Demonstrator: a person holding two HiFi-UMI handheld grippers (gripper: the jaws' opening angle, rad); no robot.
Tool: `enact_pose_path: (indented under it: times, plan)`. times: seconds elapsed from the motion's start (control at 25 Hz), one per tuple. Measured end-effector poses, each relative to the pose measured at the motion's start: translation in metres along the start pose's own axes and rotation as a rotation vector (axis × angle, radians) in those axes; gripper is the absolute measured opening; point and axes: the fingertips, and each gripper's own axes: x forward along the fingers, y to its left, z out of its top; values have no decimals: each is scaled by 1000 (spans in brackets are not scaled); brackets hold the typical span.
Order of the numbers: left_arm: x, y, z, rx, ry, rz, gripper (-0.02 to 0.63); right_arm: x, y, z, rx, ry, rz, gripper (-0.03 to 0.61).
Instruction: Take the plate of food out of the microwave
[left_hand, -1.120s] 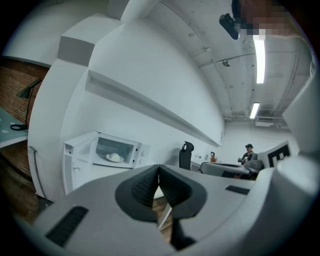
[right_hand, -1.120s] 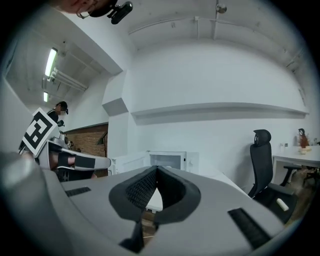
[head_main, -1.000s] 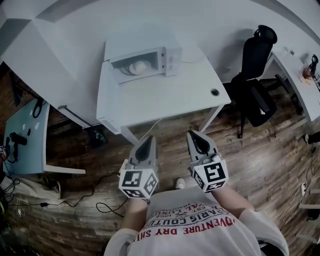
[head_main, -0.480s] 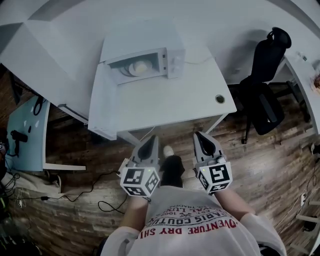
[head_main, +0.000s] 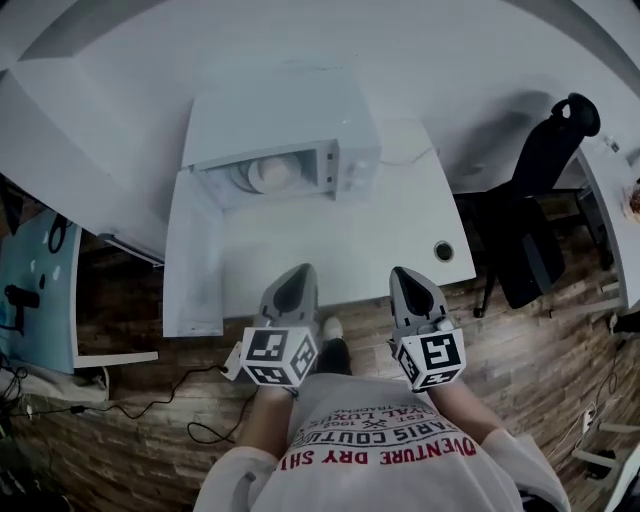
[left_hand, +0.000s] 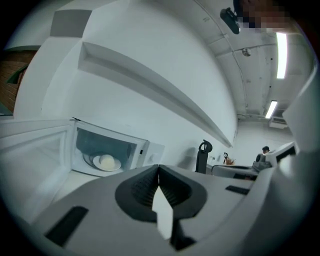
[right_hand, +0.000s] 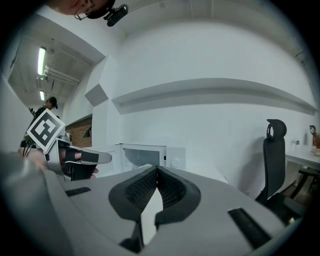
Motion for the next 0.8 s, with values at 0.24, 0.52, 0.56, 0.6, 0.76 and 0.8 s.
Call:
enact_pose_path:
  times: [0.24, 0.52, 0.56, 0.6, 0.76, 0.8]
  plan:
    - [65, 48, 30, -10, 7, 23, 8, 97, -13, 21, -18, 8, 52, 12]
    - [105, 96, 40, -12, 36, 85, 8, 179, -3, 34, -42, 11, 137, 12]
    - [108, 101, 39, -17, 40, 94, 8, 188, -2, 34, -47, 15, 150, 12]
    - [111, 105, 38, -22, 44, 105, 8, 197, 0, 33, -50, 19, 162, 12]
    - [120, 125, 35, -76, 6, 151, 8, 230, 7, 23, -60, 38, 212, 12]
    - [121, 131, 33, -96, -7, 167, 8, 237, 9, 19, -64, 46, 226, 12]
